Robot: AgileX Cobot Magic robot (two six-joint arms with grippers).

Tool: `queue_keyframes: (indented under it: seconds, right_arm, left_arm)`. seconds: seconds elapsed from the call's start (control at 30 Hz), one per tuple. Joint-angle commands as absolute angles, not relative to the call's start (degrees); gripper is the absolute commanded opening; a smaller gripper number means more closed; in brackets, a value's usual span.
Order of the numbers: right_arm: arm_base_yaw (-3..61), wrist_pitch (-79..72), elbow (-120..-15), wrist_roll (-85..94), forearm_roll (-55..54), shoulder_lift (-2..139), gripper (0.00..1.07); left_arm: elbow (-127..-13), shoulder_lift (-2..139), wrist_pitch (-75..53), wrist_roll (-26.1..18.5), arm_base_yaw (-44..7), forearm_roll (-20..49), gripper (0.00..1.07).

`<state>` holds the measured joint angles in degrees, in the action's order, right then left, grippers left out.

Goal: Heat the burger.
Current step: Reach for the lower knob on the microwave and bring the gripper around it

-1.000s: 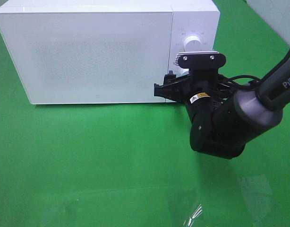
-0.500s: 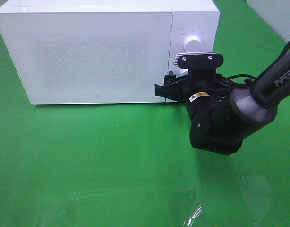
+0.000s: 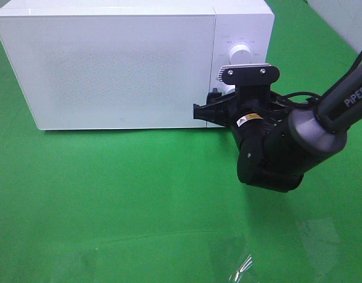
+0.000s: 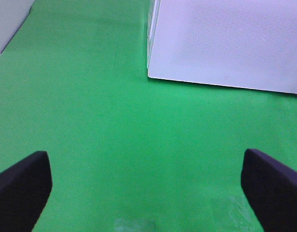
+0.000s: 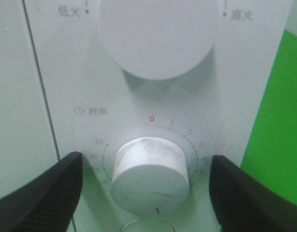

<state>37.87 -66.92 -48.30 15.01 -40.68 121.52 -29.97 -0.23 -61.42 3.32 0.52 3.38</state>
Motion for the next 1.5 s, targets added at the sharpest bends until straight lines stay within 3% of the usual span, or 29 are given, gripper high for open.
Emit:
queue_keyframes:
  seconds: [0.03, 0.07, 0.1, 0.13, 0.17, 0.2, 0.27, 0.37, 0.4, 0.83, 1.1, 1.5]
  right_arm:
    - [37.0, -70.7, -49.4, 15.1, -40.2, 120.5, 0.65]
    - [37.0, -70.7, -49.4, 15.1, -40.2, 120.5, 0.65]
    - [37.0, -70.7, -49.4, 15.1, -40.2, 120.5, 0.58]
    - [37.0, -70.7, -49.4, 15.1, -40.2, 120.5, 0.58]
    - [37.0, -70.8, -49.4, 15.1, -40.2, 120.5, 0.49]
    - [37.0, -70.8, -49.4, 15.1, -40.2, 120.5, 0.49]
    - [37.0, -71.2, -49.4, 15.1, -39.4, 120.5, 0.20]
    - [37.0, -71.2, -49.4, 15.1, -38.8, 120.5, 0.12]
    - [37.0, -71.4, -49.4, 15.4, -37.9, 120.5, 0.00]
    - [37.0, -71.4, -49.4, 6.1, -37.6, 120.5, 0.00]
    - [37.0, -69.9, -49.4, -49.7, -28.4, 120.6, 0.00]
    - [37.0, -70.0, -49.4, -79.7, -22.6, 120.6, 0.00]
  left_arm:
    - [-29.8, -1.2, -61.0, 3.4, 0.6, 3.4, 0.99]
    - [-29.8, -1.2, -61.0, 3.4, 0.6, 3.4, 0.99]
    - [-29.8, -1.2, -61.0, 3.4, 0.6, 3.4, 0.99]
    - [-29.8, -1.2, -61.0, 3.4, 0.6, 3.4, 0.99]
    - [-29.8, -1.2, -61.0, 3.4, 0.6, 3.4, 0.99]
    - [-29.8, -1.2, -61.0, 3.4, 0.6, 3.4, 0.99]
    - [-29.8, -1.2, -61.0, 3.4, 0.6, 3.4, 0.99]
    - [-29.8, -1.2, -61.0, 3.4, 0.6, 3.4, 0.99]
    - [-29.8, -1.2, -61.0, 3.4, 0.6, 3.4, 0.99]
    - [-29.8, -1.2, -61.0, 3.4, 0.6, 3.4, 0.99]
    - [-29.8, -1.2, -61.0, 3.4, 0.6, 3.4, 0.99]
    - [-29.8, -1.2, -61.0, 3.4, 0.6, 3.4, 0.99]
